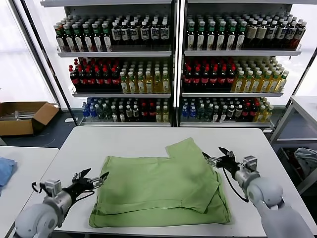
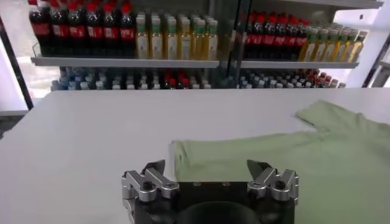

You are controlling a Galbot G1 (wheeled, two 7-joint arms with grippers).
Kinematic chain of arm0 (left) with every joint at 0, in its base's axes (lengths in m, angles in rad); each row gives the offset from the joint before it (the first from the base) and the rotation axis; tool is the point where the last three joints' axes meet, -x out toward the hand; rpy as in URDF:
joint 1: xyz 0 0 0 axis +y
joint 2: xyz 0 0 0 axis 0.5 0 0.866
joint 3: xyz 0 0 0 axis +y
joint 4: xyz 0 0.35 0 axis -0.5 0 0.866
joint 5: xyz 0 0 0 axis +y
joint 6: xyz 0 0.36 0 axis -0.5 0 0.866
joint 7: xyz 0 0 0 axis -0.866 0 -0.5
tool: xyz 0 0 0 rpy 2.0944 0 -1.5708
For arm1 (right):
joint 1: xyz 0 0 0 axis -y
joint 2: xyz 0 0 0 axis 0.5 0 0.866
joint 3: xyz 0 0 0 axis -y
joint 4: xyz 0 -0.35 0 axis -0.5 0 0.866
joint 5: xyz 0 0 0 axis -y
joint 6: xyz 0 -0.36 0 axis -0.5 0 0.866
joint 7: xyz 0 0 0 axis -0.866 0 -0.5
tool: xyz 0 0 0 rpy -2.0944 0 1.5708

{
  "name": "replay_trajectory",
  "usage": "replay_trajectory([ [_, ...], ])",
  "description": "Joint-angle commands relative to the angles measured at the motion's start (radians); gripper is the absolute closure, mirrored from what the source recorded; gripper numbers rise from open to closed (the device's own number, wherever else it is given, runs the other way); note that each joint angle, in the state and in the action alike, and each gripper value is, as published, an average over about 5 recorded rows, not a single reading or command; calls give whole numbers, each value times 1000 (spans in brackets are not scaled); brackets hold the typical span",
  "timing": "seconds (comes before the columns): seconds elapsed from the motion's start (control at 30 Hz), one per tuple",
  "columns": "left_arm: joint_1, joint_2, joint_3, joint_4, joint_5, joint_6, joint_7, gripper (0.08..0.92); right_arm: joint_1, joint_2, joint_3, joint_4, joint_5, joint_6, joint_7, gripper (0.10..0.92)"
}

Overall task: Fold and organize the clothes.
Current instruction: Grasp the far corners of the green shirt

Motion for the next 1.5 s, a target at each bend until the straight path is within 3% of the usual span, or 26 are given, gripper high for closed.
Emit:
replay_trajectory([
  [0.03, -335, 32, 170, 324, -56, -1, 11, 177, 226, 56, -117, -239, -10, -31, -21, 203],
  [0.33, -387, -25, 219, 401, -42, -7, -5, 177, 322, 135, -168, -375, -43, -38, -32, 203],
  [0.8, -351, -114, 228, 392, -19, -4, -35, 177, 260, 143, -190, -343, -75, -55, -38, 227],
  [1.07, -347, -121, 229, 406, -17, 0, -31, 203, 234, 156, -187, -335, -71, -54, -25, 449],
  [1.5, -320, -112, 232, 412, -8, -31, -17, 567, 215, 156, -177, -302, -49, -54, -21, 821],
])
